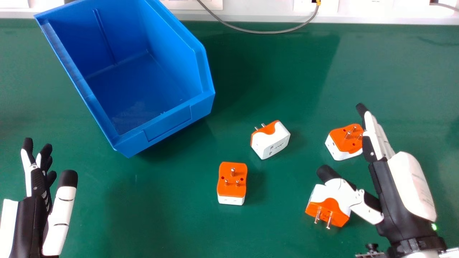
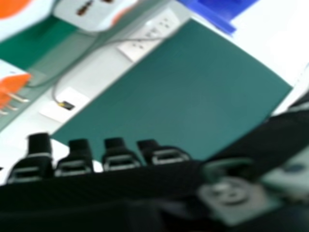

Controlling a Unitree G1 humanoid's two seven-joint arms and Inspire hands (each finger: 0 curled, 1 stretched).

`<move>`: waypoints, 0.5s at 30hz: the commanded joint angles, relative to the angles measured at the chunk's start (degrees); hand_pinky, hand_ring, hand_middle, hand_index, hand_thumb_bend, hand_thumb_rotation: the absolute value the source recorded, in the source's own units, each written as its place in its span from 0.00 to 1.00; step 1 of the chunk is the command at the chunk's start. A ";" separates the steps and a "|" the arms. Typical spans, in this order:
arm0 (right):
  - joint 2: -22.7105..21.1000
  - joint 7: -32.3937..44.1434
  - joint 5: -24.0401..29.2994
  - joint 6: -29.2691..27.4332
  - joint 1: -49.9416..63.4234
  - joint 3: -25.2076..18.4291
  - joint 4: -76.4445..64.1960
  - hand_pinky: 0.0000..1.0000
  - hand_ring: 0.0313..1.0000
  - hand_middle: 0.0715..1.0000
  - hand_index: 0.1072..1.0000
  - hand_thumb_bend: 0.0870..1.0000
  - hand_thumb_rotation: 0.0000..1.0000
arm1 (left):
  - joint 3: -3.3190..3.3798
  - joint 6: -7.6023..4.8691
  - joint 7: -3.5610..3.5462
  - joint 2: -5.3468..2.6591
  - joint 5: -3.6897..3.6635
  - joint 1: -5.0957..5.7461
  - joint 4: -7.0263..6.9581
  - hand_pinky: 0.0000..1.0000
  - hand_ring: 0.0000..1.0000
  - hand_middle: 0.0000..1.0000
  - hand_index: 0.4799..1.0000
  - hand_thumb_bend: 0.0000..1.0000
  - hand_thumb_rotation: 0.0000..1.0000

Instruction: Pick all objects and put in blue box

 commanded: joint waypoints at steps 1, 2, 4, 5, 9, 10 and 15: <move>-1.07 0.75 -1.57 1.82 1.11 0.42 -2.73 0.88 0.99 0.99 1.00 0.44 1.00 | 0.42 -0.68 0.01 0.40 -0.52 0.20 -0.82 0.97 0.99 0.99 1.00 0.68 0.97; -1.23 1.08 -2.22 2.77 1.44 0.67 -3.33 0.88 0.99 0.99 1.00 0.44 1.00 | 0.42 -0.62 -0.03 0.38 -0.56 0.28 -0.98 0.97 0.99 0.99 1.00 0.68 0.97; -1.77 2.05 -4.62 5.55 1.92 1.44 -4.40 0.86 0.98 0.99 1.00 0.45 1.00 | 0.41 -0.36 -0.08 0.27 -0.69 0.56 -1.62 0.97 0.99 0.99 1.00 0.68 0.97; -1.96 2.41 -5.45 6.55 2.04 1.73 -4.72 0.86 0.97 0.98 1.00 0.46 1.00 | 0.40 -0.27 -0.08 0.22 -0.72 0.66 -1.86 0.97 0.99 0.99 1.00 0.69 0.97; -3.22 6.10 -8.01 11.34 2.83 3.02 -6.87 0.85 0.96 0.97 1.00 0.47 1.00 | 0.41 0.12 -0.24 0.09 -0.95 0.95 -2.48 0.98 0.99 0.99 1.00 0.69 0.97; -3.54 7.47 -8.61 12.89 3.04 3.30 -7.71 0.86 0.95 0.97 1.00 0.49 1.00 | 0.42 0.14 -0.32 0.12 -1.04 0.97 -2.44 0.98 0.99 0.99 1.00 0.69 0.98; -4.59 12.16 -11.42 18.98 3.60 4.55 -11.09 0.86 0.95 0.97 0.99 0.51 1.00 | 0.54 0.27 -0.68 0.41 -1.49 0.94 -2.07 0.98 0.99 1.00 1.00 0.69 0.98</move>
